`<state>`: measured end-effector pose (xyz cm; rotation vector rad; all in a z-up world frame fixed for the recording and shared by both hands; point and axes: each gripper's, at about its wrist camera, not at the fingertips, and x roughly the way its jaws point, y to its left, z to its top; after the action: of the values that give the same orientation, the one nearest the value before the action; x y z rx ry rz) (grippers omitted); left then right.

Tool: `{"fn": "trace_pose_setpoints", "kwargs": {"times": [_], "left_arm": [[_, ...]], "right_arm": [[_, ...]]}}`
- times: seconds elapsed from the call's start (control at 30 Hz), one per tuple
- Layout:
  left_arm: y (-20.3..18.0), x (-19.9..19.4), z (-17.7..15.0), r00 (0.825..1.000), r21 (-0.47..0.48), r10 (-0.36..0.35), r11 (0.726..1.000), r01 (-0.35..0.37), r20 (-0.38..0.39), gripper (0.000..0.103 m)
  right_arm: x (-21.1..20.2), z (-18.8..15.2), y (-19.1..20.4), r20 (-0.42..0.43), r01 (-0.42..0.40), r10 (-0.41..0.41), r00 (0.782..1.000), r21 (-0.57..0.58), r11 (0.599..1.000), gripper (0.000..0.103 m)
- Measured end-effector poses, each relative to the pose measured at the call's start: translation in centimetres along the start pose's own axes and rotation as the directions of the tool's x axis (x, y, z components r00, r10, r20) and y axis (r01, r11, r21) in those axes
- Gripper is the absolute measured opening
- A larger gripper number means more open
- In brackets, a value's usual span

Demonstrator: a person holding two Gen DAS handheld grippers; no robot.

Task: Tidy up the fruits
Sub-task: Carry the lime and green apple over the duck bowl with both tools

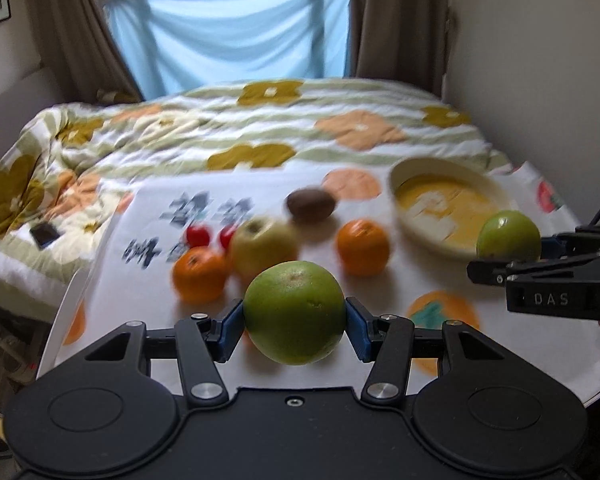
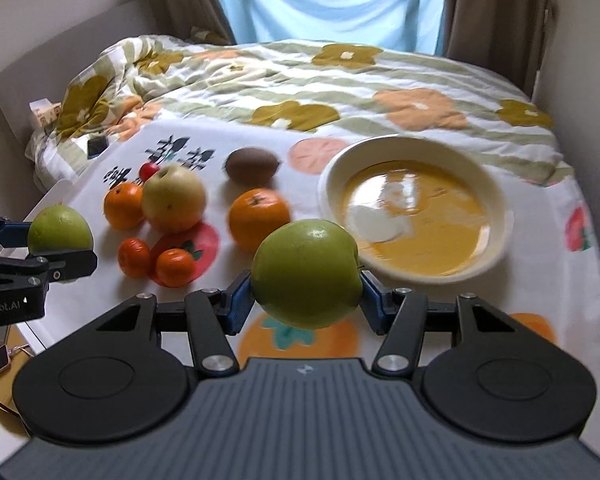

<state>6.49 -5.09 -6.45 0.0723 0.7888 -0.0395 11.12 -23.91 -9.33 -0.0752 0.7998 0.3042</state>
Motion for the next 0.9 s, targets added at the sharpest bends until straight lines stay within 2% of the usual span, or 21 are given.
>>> {"fn": "trace_pose_setpoints", "kwargs": {"times": [0.23, 0.43, 0.67, 0.9], "left_arm": [[-4.8, -1.1, 3.9, 0.993, 0.018, -0.062, 0.998, 0.061, 0.099, 0.058], [-7.9, 0.1, 7.5, 0.982, 0.071, -0.127, 0.991, 0.118, 0.139, 0.058], [-10.8, 4.0, 11.0, 0.972, 0.196, -0.183, 0.969, 0.153, 0.146, 0.058], [-12.7, 10.7, 13.4, 0.971, 0.266, -0.223, 0.944, 0.194, 0.082, 0.058]], "right_arm": [[-3.7, 1.1, -5.7, 0.024, 0.025, -0.027, 0.999, 0.050, 0.998, 0.071], [-4.8, 2.6, -9.3, 0.039, 0.076, -0.079, 0.996, 0.076, 0.994, 0.071], [-3.6, 4.0, -12.7, 0.058, 0.121, -0.129, 0.990, 0.124, 0.985, 0.071], [-0.6, 5.7, -15.2, 0.036, 0.164, -0.173, 0.984, 0.180, 0.970, 0.071]]}}
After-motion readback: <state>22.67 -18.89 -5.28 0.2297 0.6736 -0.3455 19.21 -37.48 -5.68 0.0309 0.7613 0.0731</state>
